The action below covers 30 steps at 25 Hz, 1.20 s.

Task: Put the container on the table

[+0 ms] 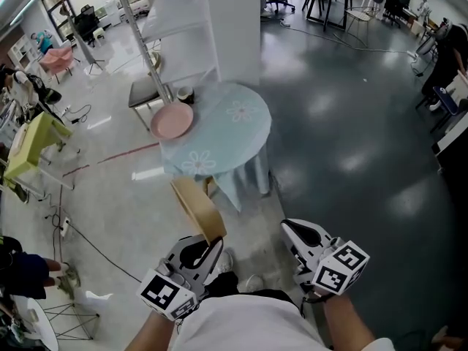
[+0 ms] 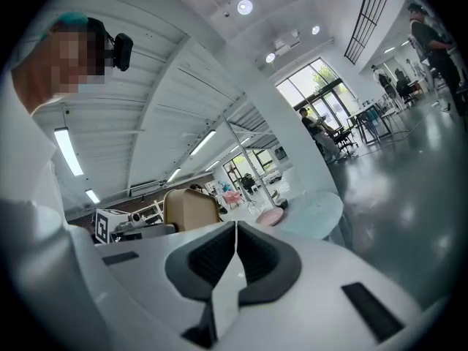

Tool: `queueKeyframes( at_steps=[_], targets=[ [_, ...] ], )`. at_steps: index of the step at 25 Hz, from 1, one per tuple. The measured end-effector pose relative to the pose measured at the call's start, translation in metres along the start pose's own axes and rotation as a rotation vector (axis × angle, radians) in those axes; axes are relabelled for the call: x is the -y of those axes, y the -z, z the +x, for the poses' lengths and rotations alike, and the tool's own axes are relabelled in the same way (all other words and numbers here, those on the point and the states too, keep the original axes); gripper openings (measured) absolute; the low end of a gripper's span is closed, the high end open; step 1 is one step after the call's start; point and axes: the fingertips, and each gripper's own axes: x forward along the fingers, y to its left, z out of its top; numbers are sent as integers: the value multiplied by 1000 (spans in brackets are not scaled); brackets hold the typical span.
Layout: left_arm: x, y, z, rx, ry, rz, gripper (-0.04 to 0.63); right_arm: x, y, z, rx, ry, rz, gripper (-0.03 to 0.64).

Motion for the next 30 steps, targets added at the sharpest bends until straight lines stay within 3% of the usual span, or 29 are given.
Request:
queueKeyframes(
  at_steps=[11,30],
  targets=[
    [-48,4,31,-8,32,8,28,33,-9,38,-9,44,14,25],
    [-214,-6,88,-41,40,-52,28,89,-40,189,-84,69,66,25]
  ],
)
